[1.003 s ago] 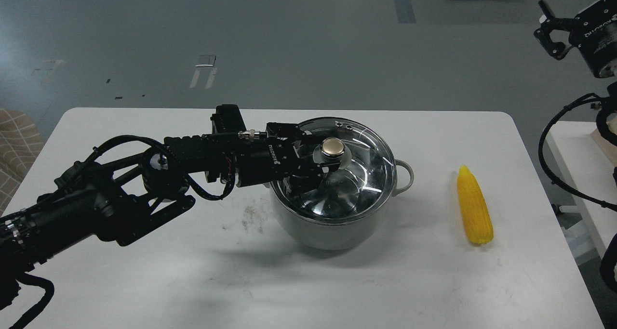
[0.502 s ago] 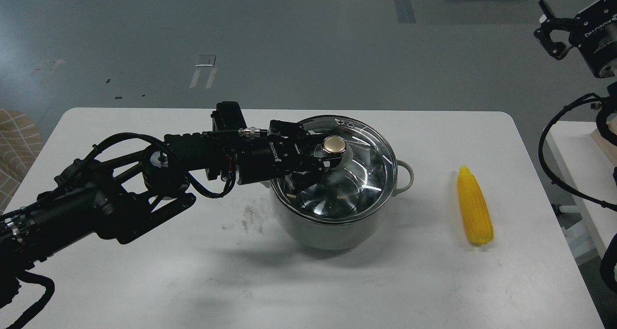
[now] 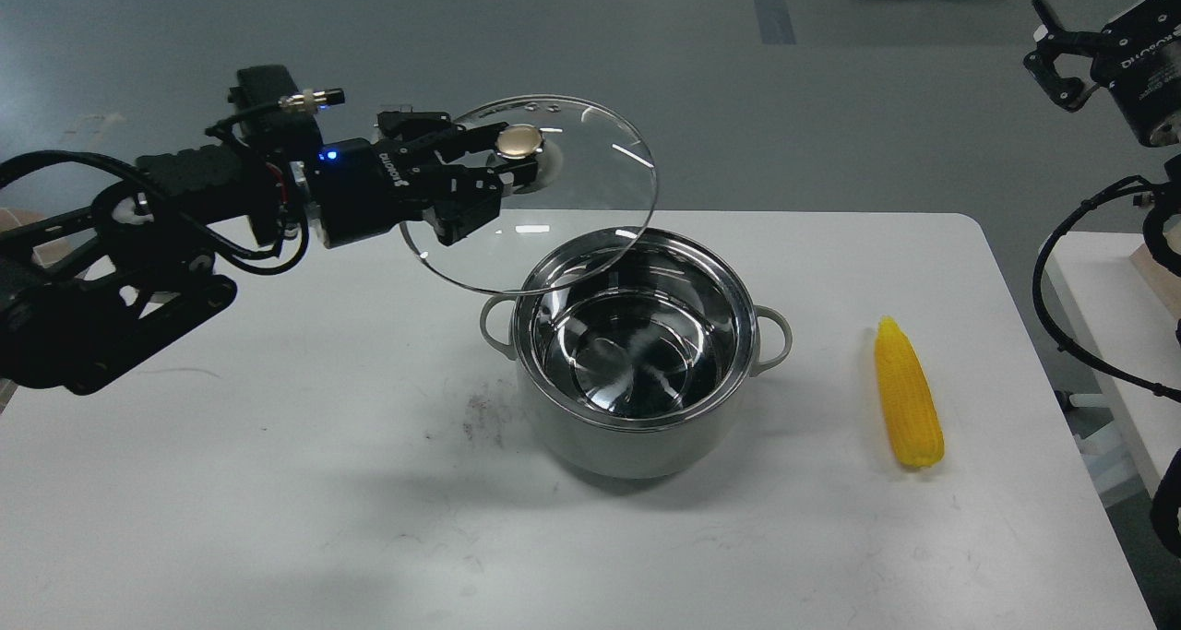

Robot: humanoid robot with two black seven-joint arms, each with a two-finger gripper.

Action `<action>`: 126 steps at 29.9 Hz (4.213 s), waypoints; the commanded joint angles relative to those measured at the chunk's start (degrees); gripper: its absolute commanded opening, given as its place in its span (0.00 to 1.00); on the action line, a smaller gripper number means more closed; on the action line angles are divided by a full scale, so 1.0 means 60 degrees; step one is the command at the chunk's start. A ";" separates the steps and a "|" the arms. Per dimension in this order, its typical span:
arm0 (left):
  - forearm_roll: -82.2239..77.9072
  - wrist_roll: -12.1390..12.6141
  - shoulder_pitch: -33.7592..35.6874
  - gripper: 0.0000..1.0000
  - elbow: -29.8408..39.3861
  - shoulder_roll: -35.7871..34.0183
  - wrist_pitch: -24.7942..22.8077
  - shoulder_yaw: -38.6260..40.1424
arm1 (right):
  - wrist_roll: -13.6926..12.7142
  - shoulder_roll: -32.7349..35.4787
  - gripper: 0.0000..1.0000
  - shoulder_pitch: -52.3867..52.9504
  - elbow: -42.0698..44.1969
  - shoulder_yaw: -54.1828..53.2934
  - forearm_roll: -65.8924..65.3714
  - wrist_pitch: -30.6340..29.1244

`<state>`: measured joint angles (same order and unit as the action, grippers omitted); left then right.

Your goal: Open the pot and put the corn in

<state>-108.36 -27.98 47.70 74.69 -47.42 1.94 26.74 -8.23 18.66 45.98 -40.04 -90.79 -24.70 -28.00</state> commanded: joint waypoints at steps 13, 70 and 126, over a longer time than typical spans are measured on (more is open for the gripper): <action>0.0863 -0.0003 -0.3802 0.29 -0.0392 -0.2716 0.2004 -0.0062 | -0.0005 -0.0093 1.00 0.0071 0.0009 0.0103 -0.0015 0.0000; 0.8330 -0.0003 0.0809 0.89 -0.3981 0.0139 0.0366 -0.0121 | -0.0093 0.1926 1.00 -0.0925 -0.1967 0.1053 -0.0556 0.0000; 1.7166 0.0548 0.0809 0.98 -0.6736 0.3173 -0.4990 0.3629 | -0.1279 0.1738 0.16 -0.4178 -0.5719 0.6460 -1.3872 0.0000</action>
<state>-5.36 -24.70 52.56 34.29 -28.12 -28.01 48.52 -15.31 29.16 20.44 -74.14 -51.80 -108.28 -28.00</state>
